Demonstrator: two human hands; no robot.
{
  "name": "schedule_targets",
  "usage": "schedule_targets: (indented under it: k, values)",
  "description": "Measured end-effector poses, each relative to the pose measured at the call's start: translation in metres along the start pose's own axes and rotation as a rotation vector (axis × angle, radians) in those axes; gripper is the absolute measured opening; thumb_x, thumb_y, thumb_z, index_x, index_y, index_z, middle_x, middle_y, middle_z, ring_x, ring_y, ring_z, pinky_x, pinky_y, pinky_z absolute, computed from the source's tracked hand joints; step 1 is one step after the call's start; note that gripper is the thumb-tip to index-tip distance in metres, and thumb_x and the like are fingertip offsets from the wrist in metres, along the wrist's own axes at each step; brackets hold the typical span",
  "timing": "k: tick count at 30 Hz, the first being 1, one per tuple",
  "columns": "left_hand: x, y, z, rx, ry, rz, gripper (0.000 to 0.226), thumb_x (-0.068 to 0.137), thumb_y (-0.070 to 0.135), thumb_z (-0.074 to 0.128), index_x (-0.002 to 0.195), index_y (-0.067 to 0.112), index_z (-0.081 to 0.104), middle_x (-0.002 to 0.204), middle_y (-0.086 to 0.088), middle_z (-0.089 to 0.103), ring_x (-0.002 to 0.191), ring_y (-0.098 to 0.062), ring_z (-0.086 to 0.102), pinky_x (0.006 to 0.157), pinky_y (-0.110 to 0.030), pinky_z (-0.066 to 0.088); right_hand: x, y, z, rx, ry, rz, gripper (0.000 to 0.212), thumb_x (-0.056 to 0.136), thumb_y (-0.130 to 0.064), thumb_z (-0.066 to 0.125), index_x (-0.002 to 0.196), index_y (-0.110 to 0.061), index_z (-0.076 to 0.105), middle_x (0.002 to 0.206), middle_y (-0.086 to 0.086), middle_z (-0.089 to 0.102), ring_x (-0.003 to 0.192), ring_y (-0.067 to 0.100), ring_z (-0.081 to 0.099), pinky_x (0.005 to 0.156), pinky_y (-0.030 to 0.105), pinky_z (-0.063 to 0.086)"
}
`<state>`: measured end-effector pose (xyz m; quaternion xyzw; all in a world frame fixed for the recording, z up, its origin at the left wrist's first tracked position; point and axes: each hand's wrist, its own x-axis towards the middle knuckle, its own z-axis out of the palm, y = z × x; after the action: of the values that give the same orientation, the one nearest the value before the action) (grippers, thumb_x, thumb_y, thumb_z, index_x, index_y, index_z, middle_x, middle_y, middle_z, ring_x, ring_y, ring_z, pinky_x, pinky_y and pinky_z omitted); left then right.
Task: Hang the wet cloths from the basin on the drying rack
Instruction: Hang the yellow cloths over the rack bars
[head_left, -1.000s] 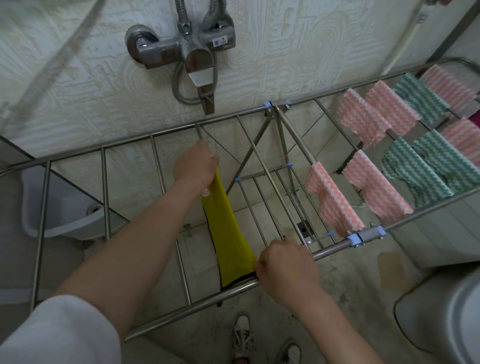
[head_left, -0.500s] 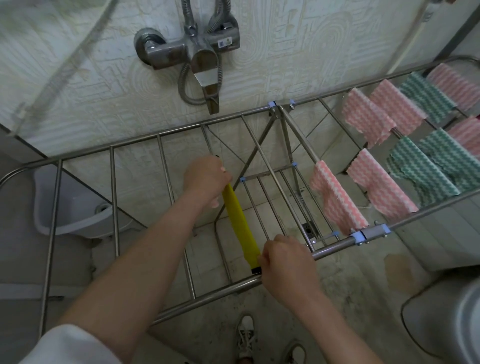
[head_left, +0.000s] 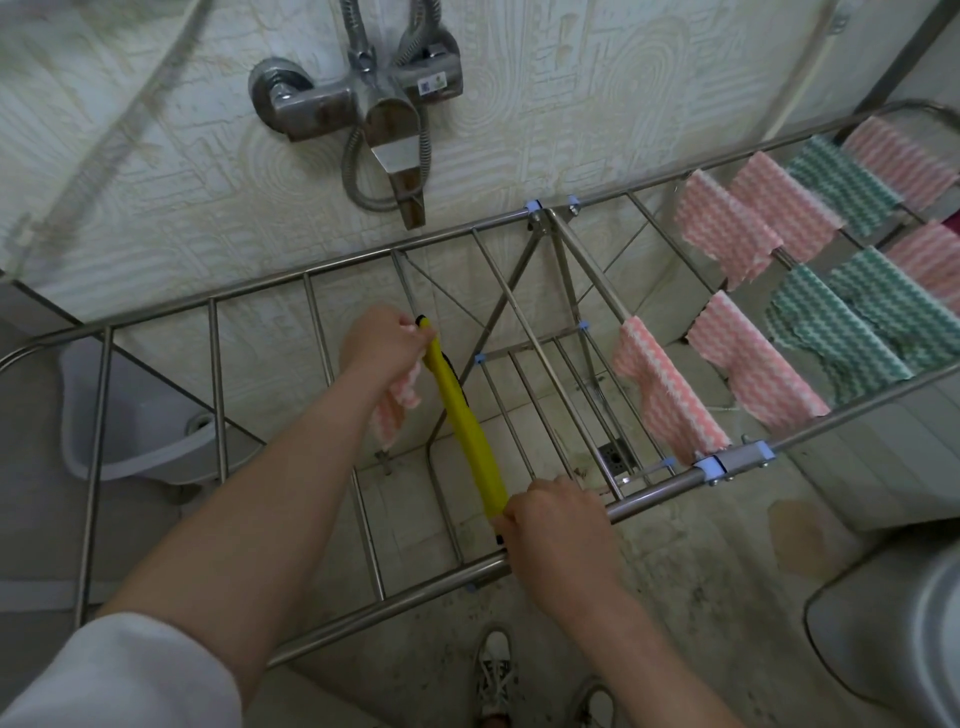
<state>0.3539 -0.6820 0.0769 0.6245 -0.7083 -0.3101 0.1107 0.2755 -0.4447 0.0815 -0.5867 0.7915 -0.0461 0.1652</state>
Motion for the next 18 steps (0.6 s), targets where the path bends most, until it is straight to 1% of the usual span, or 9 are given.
schedule_targets:
  k: [2,3,4,6,8,10,14,16,18]
  values:
    - [0.000,0.004,-0.002,0.041,0.017,0.000,0.024,0.088,0.036,0.059,0.093,0.014,0.067,0.069,0.000,0.062,0.061,-0.015,0.059,0.058,-0.025,0.042,0.000,-0.001,0.001,-0.058,-0.017,0.028,0.024,0.059,-0.032,0.087,0.052,-0.026,0.064,0.058,-0.007,0.058,0.061,0.016,0.056,0.057,0.027,0.027]
    - [0.000,0.006,-0.003,0.077,0.040,0.006,0.024,0.088,0.036,0.059,0.094,0.015,0.067,0.072,-0.001,0.063,0.064,-0.017,0.060,0.061,-0.027,0.043,0.001,-0.001,0.001,-0.086,-0.011,0.038,0.027,0.054,-0.029,0.089,0.050,-0.027,0.063,0.056,-0.008,0.057,0.059,0.015,0.055,0.057,0.027,0.026]
    - [-0.001,0.007,-0.002,0.112,0.065,0.010,0.024,0.088,0.037,0.059,0.094,0.016,0.067,0.075,-0.002,0.064,0.067,-0.019,0.061,0.062,-0.028,0.044,0.000,0.001,0.002,-0.075,-0.017,0.037,0.022,0.060,-0.027,0.086,0.055,-0.026,0.065,0.061,-0.007,0.059,0.064,0.016,0.056,0.060,0.028,0.026]
    - [-0.004,0.008,-0.001,0.151,0.092,0.011,0.025,0.088,0.038,0.058,0.095,0.016,0.066,0.079,-0.003,0.065,0.071,-0.022,0.062,0.063,-0.029,0.045,-0.003,0.004,0.000,-0.045,-0.007,0.011,0.005,0.083,-0.025,0.067,0.079,-0.023,0.069,0.086,-0.002,0.064,0.088,0.020,0.056,0.069,0.032,0.029]
    - [-0.007,0.007,0.000,0.161,0.092,0.011,0.026,0.087,0.041,0.057,0.096,0.017,0.062,0.084,-0.002,0.064,0.076,-0.022,0.062,0.066,-0.031,0.046,-0.004,0.008,-0.001,-0.024,0.033,-0.008,0.015,0.093,-0.025,0.053,0.099,-0.023,0.066,0.102,-0.001,0.061,0.103,0.022,0.053,0.080,0.035,0.034]
    - [-0.012,0.008,-0.003,0.137,0.101,0.026,0.026,0.085,0.043,0.060,0.097,0.021,0.056,0.090,0.002,0.059,0.080,-0.020,0.058,0.065,-0.031,0.042,-0.004,0.009,0.000,0.033,0.063,-0.004,0.020,0.094,-0.029,0.049,0.110,-0.024,0.061,0.107,-0.002,0.060,0.105,0.020,0.054,0.085,0.035,0.038]
    - [-0.036,0.006,-0.005,-0.053,-0.023,0.060,0.016,0.080,0.037,0.069,0.088,0.027,0.059,0.089,0.006,0.058,0.079,-0.014,0.057,0.058,-0.025,0.041,-0.001,0.001,0.003,0.113,0.091,-0.106,0.005,0.088,-0.020,0.060,0.092,-0.021,0.063,0.087,-0.004,0.062,0.082,0.018,0.059,0.078,0.035,0.047]
    - [-0.051,0.003,0.005,-0.080,-0.137,0.070,0.011,0.080,0.031,0.070,0.085,0.027,0.062,0.087,0.007,0.059,0.079,-0.011,0.057,0.061,-0.025,0.044,0.001,0.001,0.004,0.119,0.040,-0.092,0.006,0.089,-0.019,0.057,0.091,-0.020,0.062,0.088,-0.003,0.063,0.082,0.020,0.060,0.077,0.035,0.047]
    - [-0.063,-0.003,0.016,-0.122,-0.188,0.061,0.010,0.080,0.027,0.070,0.087,0.025,0.063,0.087,0.010,0.058,0.077,-0.005,0.055,0.056,-0.022,0.042,0.005,0.001,0.004,0.129,0.005,-0.083,0.008,0.089,-0.016,0.056,0.093,-0.019,0.062,0.090,-0.002,0.065,0.083,0.021,0.061,0.073,0.032,0.045]
